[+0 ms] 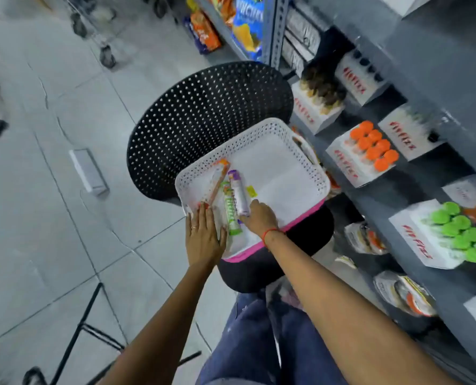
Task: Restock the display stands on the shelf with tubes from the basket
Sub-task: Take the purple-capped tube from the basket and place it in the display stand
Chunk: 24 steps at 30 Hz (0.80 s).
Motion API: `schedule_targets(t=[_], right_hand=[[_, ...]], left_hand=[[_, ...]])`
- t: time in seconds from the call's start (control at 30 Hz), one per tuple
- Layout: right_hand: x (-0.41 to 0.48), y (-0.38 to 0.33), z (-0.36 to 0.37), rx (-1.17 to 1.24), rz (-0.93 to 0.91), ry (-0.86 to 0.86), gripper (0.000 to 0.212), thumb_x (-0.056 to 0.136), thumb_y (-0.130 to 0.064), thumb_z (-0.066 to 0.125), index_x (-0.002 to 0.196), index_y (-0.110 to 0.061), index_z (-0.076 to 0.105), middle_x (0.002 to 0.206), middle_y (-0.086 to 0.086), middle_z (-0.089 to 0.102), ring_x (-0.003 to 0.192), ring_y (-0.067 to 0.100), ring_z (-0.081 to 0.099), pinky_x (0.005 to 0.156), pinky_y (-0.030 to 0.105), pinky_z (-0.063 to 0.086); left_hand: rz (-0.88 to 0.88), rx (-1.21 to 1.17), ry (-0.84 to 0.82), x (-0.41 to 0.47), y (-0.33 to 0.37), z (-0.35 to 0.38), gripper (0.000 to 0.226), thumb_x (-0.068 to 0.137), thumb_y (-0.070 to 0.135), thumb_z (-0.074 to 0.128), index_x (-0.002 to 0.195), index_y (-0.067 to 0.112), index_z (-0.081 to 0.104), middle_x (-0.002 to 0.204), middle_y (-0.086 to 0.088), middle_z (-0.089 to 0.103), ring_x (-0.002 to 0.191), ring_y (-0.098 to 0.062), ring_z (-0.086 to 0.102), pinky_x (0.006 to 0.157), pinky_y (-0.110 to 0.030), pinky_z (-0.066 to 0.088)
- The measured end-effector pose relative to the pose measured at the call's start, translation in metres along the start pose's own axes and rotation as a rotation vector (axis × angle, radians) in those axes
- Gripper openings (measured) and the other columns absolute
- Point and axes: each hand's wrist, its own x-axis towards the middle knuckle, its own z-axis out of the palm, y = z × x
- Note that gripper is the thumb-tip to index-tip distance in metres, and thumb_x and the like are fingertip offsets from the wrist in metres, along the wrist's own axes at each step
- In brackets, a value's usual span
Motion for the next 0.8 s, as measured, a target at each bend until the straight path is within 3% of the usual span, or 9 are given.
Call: schedule_targets(t=[0.27, 0.37, 0.53, 0.6, 0.7, 0.8], right_hand=[[0.003, -0.006, -0.001, 0.094, 0.055, 0.065, 0.049, 0.078, -0.030, 0.074, 0.113, 0.001, 0.060, 0.114, 0.024, 0.068, 0.104, 0.038, 0.064, 0.081, 0.038, 0.053], [-0.003, -0.004, -0.009, 0.187, 0.032, 0.176, 0.047, 0.082, -0.029, 0.069, 0.116, -0.001, 0.053, 0.112, 0.026, 0.063, 0.101, 0.041, 0.061, 0.080, 0.039, 0.051], [-0.012, -0.007, -0.031, 0.248, -0.056, 0.299, 0.027, 0.093, -0.024, 0.054, 0.117, -0.012, 0.053, 0.112, 0.022, 0.052, 0.092, 0.040, 0.059, 0.071, 0.029, 0.042], [-0.012, -0.009, -0.039, 0.264, -0.100, 0.339, 0.025, 0.094, -0.022, 0.052, 0.117, -0.011, 0.057, 0.113, 0.022, 0.055, 0.095, 0.037, 0.060, 0.072, 0.027, 0.044], [-0.013, -0.015, -0.048, 0.293, -0.150, 0.373, 0.034, 0.085, -0.019, 0.067, 0.116, -0.007, 0.062, 0.114, 0.019, 0.060, 0.101, 0.031, 0.060, 0.076, 0.023, 0.045], [-0.014, -0.019, -0.051, 0.264, -0.197, 0.369, 0.044, 0.080, -0.012, 0.073, 0.121, -0.004, 0.059, 0.122, 0.019, 0.057, 0.108, 0.032, 0.059, 0.087, 0.030, 0.050]], left_hand=[[0.005, 0.080, -0.022, 0.002, -0.005, 0.006, 0.064, 0.094, 0.045, 0.026, 0.143, 0.004, 0.027, 0.152, -0.016, 0.028, 0.142, -0.025, 0.018, 0.115, -0.039, -0.006], [-0.002, 0.085, -0.036, 0.003, -0.004, 0.006, 0.064, 0.096, 0.047, 0.022, 0.145, 0.005, 0.022, 0.154, -0.014, 0.024, 0.143, -0.024, 0.014, 0.115, -0.039, -0.010], [-0.020, 0.083, -0.048, 0.002, -0.002, 0.005, 0.066, 0.095, 0.050, 0.022, 0.146, 0.009, 0.016, 0.155, -0.011, 0.019, 0.144, -0.023, 0.010, 0.114, -0.039, -0.010], [-0.019, 0.093, -0.053, 0.002, -0.001, 0.004, 0.066, 0.095, 0.050, 0.022, 0.146, 0.009, 0.016, 0.155, -0.011, 0.019, 0.144, -0.023, 0.010, 0.115, -0.040, -0.008], [-0.018, 0.107, -0.059, 0.002, -0.001, 0.005, 0.067, 0.095, 0.050, 0.022, 0.146, 0.008, 0.015, 0.156, -0.011, 0.018, 0.144, -0.023, 0.010, 0.116, -0.040, -0.008], [-0.017, 0.113, -0.060, 0.002, -0.002, 0.005, 0.067, 0.095, 0.050, 0.022, 0.146, 0.008, 0.015, 0.156, -0.012, 0.018, 0.144, -0.023, 0.010, 0.115, -0.040, -0.008]])
